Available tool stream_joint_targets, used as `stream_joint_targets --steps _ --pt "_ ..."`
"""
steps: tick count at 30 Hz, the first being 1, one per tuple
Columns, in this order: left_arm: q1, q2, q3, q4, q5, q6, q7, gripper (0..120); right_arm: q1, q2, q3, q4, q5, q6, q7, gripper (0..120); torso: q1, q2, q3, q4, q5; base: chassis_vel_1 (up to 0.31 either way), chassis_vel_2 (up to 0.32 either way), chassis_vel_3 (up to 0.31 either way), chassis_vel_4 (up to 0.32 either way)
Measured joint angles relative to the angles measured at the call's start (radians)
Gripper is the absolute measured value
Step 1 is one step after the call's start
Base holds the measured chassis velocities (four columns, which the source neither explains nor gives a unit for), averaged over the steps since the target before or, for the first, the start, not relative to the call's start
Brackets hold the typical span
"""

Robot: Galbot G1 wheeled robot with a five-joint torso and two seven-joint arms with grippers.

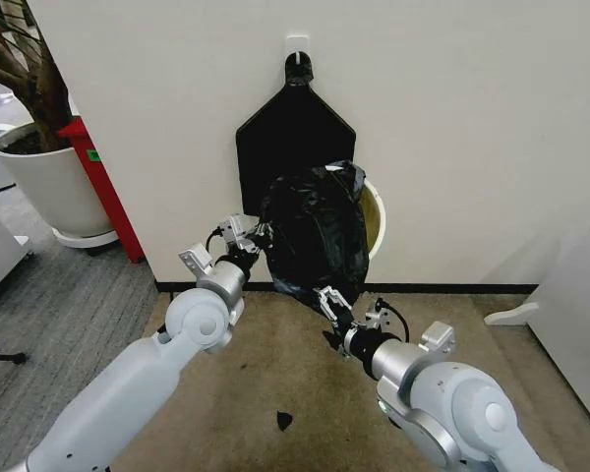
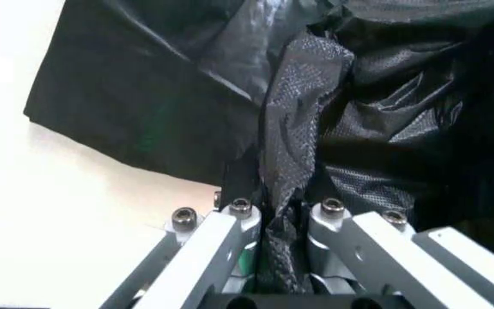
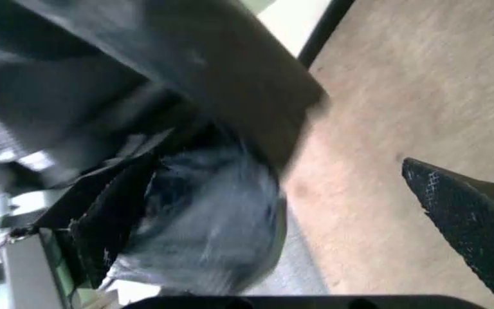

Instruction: Place the garbage bag over the trash bin.

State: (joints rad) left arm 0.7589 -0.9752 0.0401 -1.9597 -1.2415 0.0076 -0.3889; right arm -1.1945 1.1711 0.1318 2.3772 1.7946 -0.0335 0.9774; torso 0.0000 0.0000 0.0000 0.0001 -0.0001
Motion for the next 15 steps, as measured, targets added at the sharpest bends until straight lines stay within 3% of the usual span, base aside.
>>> stream_joint_targets --steps 2,5,6,10,15 --pt "-0.003 0.0 -0.004 -0.005 -0.016 0.002 -0.01 4 -0.004 0.0 -0.009 -0.026 -0.067 -0.025 -0.002 100 0.0 0.0 0.0 0.0 0.0 0.0 0.0 0.0 0.0" --pt "-0.005 0.0 -0.016 -0.016 -0.067 0.018 -0.045 4 -0.028 -0.017 -0.04 -0.091 -0.318 -0.09 -0.064 100 0.0 0.0 0.0 0.0 0.0001 0.0 0.0 0.0 0.0" --pt "-0.005 0.0 -0.016 -0.016 -0.067 0.018 -0.045 4 -0.028 -0.017 -0.04 -0.091 -0.318 -0.09 -0.064 100 0.0 0.0 0.0 0.0 0.0001 0.0 0.0 0.0 0.0" --pt "-0.002 0.002 -0.029 -0.031 -0.137 0.035 -0.095 4 -0.066 -0.051 -0.07 -0.203 -0.727 -0.102 -0.237 100 0.0 0.0 0.0 -0.0002 0.0002 0.0 0.0 0.0 0.0" --pt "0.004 0.009 -0.035 -0.046 -0.184 0.044 -0.13 4 -0.078 -0.065 -0.065 -0.257 -0.863 -0.087 -0.292 100 0.0 0.0 0.0 0.0 0.0002 0.0 0.0 0.0 0.0"
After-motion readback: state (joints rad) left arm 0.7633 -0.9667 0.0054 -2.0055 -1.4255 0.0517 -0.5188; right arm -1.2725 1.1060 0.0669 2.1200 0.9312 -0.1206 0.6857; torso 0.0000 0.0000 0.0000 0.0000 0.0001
